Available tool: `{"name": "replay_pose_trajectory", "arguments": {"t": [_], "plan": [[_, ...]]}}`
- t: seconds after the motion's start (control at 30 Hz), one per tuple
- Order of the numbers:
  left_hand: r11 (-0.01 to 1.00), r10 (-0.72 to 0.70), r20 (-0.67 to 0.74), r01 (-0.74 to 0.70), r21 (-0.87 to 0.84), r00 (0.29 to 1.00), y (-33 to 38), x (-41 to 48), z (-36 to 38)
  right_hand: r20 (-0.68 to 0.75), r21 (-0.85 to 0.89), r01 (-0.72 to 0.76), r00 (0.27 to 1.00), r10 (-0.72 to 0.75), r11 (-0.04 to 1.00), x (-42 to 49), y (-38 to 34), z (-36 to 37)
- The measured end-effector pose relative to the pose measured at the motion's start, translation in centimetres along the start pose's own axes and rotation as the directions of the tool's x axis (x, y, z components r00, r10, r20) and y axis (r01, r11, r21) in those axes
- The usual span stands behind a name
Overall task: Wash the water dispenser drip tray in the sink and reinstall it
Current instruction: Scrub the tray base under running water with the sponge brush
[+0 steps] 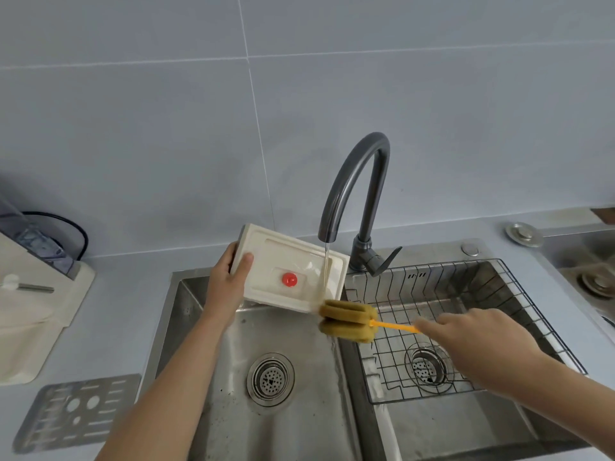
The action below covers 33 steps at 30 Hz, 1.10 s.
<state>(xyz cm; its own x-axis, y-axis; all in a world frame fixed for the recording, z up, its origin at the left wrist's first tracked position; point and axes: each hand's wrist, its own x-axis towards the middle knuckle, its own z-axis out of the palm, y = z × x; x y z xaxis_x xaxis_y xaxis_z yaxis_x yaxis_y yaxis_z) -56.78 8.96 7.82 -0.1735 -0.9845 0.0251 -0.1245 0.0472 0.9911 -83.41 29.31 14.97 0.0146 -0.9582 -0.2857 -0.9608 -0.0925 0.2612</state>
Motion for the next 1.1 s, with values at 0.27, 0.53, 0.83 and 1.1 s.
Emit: {"name": "replay_pose_trajectory", "arguments": {"t": [0.27,0.53,0.83,1.1], "plan": [[0.978,-0.188,-0.062,0.180,-0.109,0.980,-1.3,-0.8,0.3,0.164,0.418,-0.261,0.964,0.210,0.870,-2.8,3.8,4.3],[0.869,-0.414,-0.051,0.377,-0.321,0.909,-1.5,-2.5,1.3,0.390,0.824,-0.512,0.822,0.414,0.241,-0.2,1.9,10.2],[0.816,-0.475,-0.042,0.421,-0.396,0.879,-0.5,-3.4,2.1,0.511,0.808,-0.589,0.724,0.464,0.028,5.8,-4.7,14.5],[0.798,-0.523,-0.079,0.455,-0.394,0.849,-0.8,-3.5,2.9,0.458,0.713,-0.646,0.723,0.518,0.272,7.6,-7.5,15.0]]}}
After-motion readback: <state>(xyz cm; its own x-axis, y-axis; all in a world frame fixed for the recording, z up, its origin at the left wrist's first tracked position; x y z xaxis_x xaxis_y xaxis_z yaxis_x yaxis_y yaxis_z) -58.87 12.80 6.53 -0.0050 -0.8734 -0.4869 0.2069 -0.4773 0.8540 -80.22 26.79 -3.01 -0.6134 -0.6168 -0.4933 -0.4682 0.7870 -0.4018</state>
